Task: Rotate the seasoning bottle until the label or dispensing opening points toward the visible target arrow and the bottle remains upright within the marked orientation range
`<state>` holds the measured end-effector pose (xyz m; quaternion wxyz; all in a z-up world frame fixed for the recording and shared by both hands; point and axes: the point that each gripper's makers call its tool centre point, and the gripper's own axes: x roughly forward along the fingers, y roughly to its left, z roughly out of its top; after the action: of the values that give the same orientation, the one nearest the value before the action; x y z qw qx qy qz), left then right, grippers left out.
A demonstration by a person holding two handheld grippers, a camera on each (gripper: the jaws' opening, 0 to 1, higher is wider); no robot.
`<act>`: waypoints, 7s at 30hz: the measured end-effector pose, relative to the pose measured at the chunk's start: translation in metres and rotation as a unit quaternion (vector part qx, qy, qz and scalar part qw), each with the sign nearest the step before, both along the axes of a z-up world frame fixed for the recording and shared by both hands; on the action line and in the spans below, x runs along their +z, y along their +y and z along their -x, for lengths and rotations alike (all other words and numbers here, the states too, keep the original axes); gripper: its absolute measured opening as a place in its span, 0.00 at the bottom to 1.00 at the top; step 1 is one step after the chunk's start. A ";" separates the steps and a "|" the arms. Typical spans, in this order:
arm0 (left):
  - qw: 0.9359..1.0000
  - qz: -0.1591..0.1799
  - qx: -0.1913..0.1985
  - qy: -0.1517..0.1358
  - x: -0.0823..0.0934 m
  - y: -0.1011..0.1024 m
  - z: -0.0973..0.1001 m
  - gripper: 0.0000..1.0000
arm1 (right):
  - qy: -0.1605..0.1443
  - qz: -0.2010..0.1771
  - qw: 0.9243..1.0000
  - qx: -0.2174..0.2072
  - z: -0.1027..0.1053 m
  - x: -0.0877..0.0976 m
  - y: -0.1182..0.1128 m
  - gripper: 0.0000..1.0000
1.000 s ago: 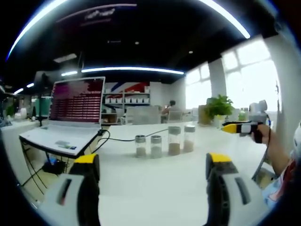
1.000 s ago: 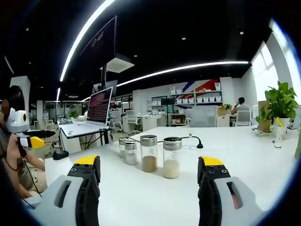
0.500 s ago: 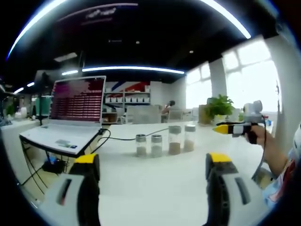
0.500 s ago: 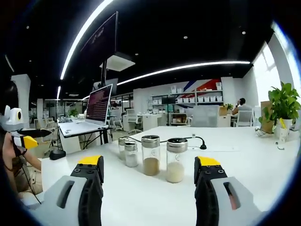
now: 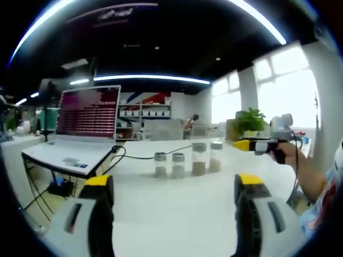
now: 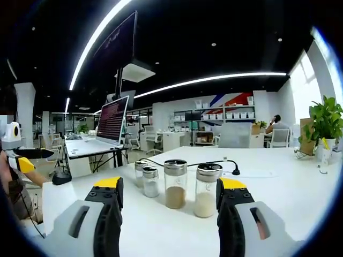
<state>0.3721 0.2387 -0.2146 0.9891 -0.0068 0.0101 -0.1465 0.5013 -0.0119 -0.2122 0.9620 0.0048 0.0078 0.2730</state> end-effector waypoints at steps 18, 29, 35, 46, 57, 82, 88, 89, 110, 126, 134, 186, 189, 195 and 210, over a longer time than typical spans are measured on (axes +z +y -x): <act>1.000 0.002 0.004 0.004 -0.003 0.006 0.000 0.98 | 0.002 -0.002 1.000 0.008 -0.024 -0.001 0.023 0.67; 1.000 0.013 0.007 0.004 -0.004 0.010 -0.003 0.99 | -0.004 0.001 1.000 0.013 -0.051 -0.006 0.043 0.64; 1.000 0.013 0.009 0.008 -0.006 0.011 -0.005 0.99 | 0.003 0.004 1.000 0.008 -0.059 -0.012 0.045 0.61; 1.000 0.006 0.012 0.010 -0.009 0.012 -0.009 0.98 | 0.005 0.015 1.000 0.000 -0.090 -0.014 0.055 0.56; 1.000 0.002 0.003 0.009 -0.007 0.008 -0.008 0.98 | 0.008 0.015 1.000 -0.022 -0.108 -0.013 0.065 0.56; 1.000 0.015 -0.007 0.022 -0.014 0.005 -0.014 0.97 | 0.029 0.035 0.997 -0.060 -0.144 -0.030 0.070 0.53; 0.999 0.012 -0.011 0.027 -0.018 0.004 -0.015 0.97 | 0.029 0.022 0.997 -0.064 -0.147 -0.029 0.073 0.58; 0.999 0.012 -0.012 0.028 -0.018 0.004 -0.015 0.97 | 0.033 0.017 0.997 -0.064 -0.147 -0.030 0.074 0.60; 1.000 0.015 -0.017 0.022 -0.015 0.003 -0.013 0.97 | 0.014 0.043 0.995 -0.090 -0.152 -0.034 0.065 0.42; 0.999 0.018 -0.015 0.025 -0.016 0.003 -0.014 0.97 | 0.010 0.035 0.995 -0.093 -0.152 -0.034 0.064 0.42; 0.999 0.017 -0.015 0.027 -0.018 0.002 -0.015 0.97 | 0.011 0.036 0.996 -0.087 -0.147 -0.033 0.067 0.42; 0.999 0.015 -0.029 0.020 -0.013 -0.009 -0.010 0.96 | 0.002 0.034 0.999 0.035 -0.022 -0.003 0.034 0.41; 0.999 0.016 -0.026 0.021 -0.013 -0.007 -0.009 0.95 | 0.002 0.029 0.999 0.037 -0.013 -0.001 0.028 0.41; 0.999 0.016 -0.023 0.020 -0.012 -0.007 -0.008 0.95 | 0.000 0.039 0.998 0.046 0.004 -0.001 0.024 0.41; 1.000 0.000 -0.017 0.011 -0.008 -0.006 -0.004 0.94 | 0.013 0.022 0.997 0.072 0.029 -0.013 0.022 0.41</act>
<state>0.3766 0.2323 -0.2229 0.9863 -0.0085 0.0207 -0.1635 0.4724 0.0096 -0.2254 0.9396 -0.0130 0.0270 0.3410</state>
